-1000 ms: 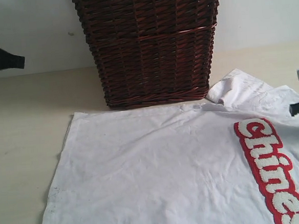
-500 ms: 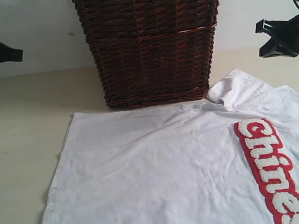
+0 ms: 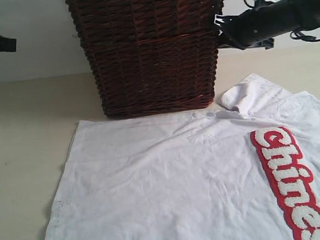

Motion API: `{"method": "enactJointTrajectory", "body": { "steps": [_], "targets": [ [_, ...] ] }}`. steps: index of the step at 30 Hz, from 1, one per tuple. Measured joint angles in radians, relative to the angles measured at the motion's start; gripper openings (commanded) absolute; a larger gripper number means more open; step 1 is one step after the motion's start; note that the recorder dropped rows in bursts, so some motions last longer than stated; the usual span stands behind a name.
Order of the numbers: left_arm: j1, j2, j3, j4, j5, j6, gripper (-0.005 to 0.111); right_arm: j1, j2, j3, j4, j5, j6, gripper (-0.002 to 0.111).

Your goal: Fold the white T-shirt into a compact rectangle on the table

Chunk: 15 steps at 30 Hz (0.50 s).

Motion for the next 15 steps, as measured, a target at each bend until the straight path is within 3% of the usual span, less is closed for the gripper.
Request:
{"method": "enactJointTrajectory", "body": {
  "steps": [5, 8, 11, 15],
  "targets": [
    [0.006, 0.000, -0.001, 0.000, 0.000, 0.000, 0.000, 0.072, 0.053, -0.088, -0.029, 0.074, 0.017, 0.000],
    [0.006, 0.000, -0.002, 0.000, 0.015, 0.000, 0.000, 0.097, 0.051, -0.113, -0.150, 0.140, 0.106, 0.000],
    [0.006, 0.000, -0.002, 0.000, 0.046, 0.000, 0.000, 0.042, -0.015, -0.110, -0.488, 0.198, 0.316, 0.000],
    [-0.029, 0.025, -0.002, -0.052, 0.181, 0.083, 0.000, -0.082, -0.064, 0.011, -0.654, 0.210, 0.453, 0.000]
  ]
}}
